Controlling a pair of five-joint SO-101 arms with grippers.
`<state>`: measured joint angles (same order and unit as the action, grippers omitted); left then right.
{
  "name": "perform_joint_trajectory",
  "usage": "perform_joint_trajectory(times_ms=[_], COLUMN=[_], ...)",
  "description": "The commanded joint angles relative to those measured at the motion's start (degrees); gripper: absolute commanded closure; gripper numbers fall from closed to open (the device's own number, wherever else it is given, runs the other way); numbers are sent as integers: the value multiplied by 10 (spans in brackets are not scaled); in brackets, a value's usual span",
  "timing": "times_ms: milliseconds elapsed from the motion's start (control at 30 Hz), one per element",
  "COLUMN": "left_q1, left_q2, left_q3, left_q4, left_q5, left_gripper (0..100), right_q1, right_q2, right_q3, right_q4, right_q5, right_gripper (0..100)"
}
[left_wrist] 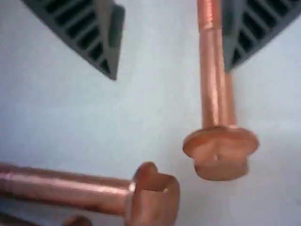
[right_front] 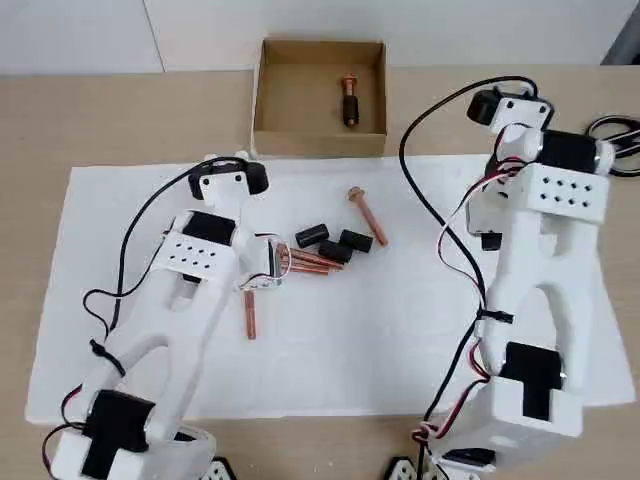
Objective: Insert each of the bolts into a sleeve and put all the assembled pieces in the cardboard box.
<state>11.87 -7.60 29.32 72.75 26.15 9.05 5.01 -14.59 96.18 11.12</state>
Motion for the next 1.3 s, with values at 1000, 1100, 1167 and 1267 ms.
perform_joint_trajectory(times_ms=[1000, 1100, 1167, 1267], left_q1=[-25, -25, -25, -25], left_q2=[90, 106, 113, 121], left_q3=[37, 24, 16, 10], left_q4=[-100, -100, -100, -100], left_q5=[4, 4, 4, 5], left_gripper=[855, 855, 855, 864], right_q1=[3, 3, 3, 3], right_q2=[-37, -37, -37, -37], right_q3=[-4, -4, -4, -4], right_q4=[7, 7, 7, 7], right_q5=[-22, -22, -22, -22], right_gripper=[978, 978, 978, 978])
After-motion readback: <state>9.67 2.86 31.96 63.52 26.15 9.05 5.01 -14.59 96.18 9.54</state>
